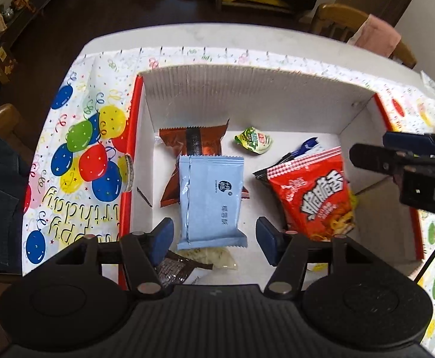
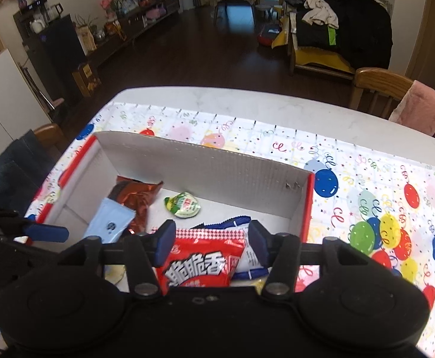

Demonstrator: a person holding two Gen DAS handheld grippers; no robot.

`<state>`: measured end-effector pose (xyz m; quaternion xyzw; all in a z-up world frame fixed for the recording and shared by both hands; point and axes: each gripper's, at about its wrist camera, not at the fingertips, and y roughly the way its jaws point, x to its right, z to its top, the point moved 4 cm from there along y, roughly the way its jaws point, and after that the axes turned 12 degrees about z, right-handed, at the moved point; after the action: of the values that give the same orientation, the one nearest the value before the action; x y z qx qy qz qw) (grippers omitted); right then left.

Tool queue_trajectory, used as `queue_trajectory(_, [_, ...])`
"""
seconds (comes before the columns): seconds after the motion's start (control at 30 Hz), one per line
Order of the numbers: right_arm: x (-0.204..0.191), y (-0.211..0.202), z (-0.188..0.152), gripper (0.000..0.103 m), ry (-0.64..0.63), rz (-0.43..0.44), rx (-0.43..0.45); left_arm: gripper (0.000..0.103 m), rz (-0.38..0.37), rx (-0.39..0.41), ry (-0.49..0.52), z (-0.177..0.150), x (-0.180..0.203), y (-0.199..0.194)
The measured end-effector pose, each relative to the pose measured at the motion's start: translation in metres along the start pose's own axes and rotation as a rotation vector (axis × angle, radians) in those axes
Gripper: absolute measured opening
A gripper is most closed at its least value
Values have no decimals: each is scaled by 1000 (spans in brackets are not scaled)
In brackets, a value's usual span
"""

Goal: Organize snacks
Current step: 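Lift both grippers out of the box and return over the silver bar and yellow packet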

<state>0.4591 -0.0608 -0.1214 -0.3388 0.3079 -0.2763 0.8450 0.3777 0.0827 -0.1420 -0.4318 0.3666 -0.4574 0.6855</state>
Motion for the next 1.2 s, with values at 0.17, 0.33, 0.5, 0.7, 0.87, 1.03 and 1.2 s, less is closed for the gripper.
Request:
queue_trajectory(0.17, [-14, -25, -13, 58, -3, -3, 38, 62, -26, 79, 13, -10, -3, -26])
queue_trajectory(0.33, [-29, -49, -28, 65, -7, 3, 80, 63, -41, 159, 30, -25, -7, -54])
queue_trajectory(0.5, [-41, -67, -41, 72, 3, 14, 117, 65, -56, 220, 40, -43, -13, -77])
queue_trajectory(0.7, [-60, -90, -62, 80, -3, 33, 165, 72, -82, 283, 54, -68, -18, -103])
queue_trajectory(0.87, [-82, -102, -86, 85, -24, 45, 188, 73, -109, 290, 52, -89, -25, -113])
queue_trajectory(1.03, [-89, -103, -107, 93, -19, 62, 187, 74, -109, 293, 52, -112, -33, -113])
queue_trajectory(1.2, [-91, -101, -126, 100, -1, 78, 186, 76, -114, 285, 54, -136, -38, -107])
